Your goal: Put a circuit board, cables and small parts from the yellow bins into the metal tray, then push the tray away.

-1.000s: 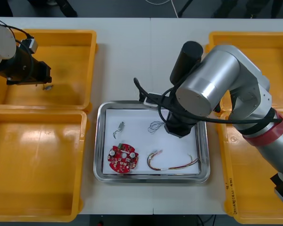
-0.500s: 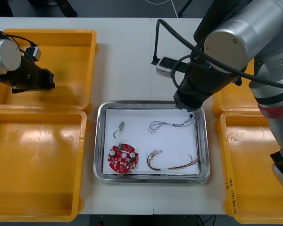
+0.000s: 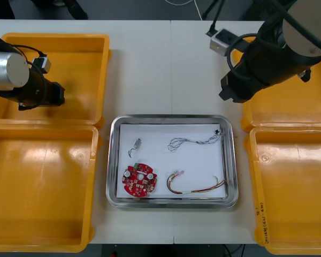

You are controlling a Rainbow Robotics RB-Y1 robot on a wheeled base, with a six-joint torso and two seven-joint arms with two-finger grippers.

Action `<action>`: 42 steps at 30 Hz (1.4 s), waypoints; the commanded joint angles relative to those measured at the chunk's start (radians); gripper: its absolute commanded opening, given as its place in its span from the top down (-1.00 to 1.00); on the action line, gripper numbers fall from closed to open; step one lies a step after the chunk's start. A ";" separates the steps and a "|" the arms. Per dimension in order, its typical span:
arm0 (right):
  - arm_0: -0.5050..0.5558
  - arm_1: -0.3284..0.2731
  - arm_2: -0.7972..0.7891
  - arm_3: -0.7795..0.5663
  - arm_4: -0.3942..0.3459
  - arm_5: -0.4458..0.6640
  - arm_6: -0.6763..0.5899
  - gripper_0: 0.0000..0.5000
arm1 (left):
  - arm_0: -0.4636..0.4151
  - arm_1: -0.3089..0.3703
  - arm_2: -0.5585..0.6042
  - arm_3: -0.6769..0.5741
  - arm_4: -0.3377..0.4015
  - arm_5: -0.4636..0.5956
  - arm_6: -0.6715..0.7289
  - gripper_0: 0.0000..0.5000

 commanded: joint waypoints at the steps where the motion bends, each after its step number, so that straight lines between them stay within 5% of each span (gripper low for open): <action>1: 0.014 -0.065 -0.057 -0.083 -0.001 0.004 -0.113 -1.00 | 0.015 -0.014 -0.014 -0.013 0.010 -0.011 -0.031 1.00; 10: 0.098 -0.170 -0.116 -0.178 -0.021 0.004 -0.339 -1.00 | 0.017 -0.014 -0.014 -0.013 0.010 -0.009 -0.036 1.00; 17: 0.175 -0.240 -0.205 -0.198 -0.105 0.004 -0.454 -1.00 | 0.005 -0.006 0.000 -0.027 0.002 0.014 -0.036 1.00; 29: 0.316 -0.364 -0.324 -0.237 -0.145 0.004 -0.546 -1.00 | -0.034 -0.006 0.151 -0.247 -0.044 0.344 -0.011 1.00; 42: 0.468 -0.430 -0.432 -0.237 -0.155 0.004 -0.537 -1.00 | -0.038 -0.042 0.164 -0.498 -0.076 0.587 0.114 1.00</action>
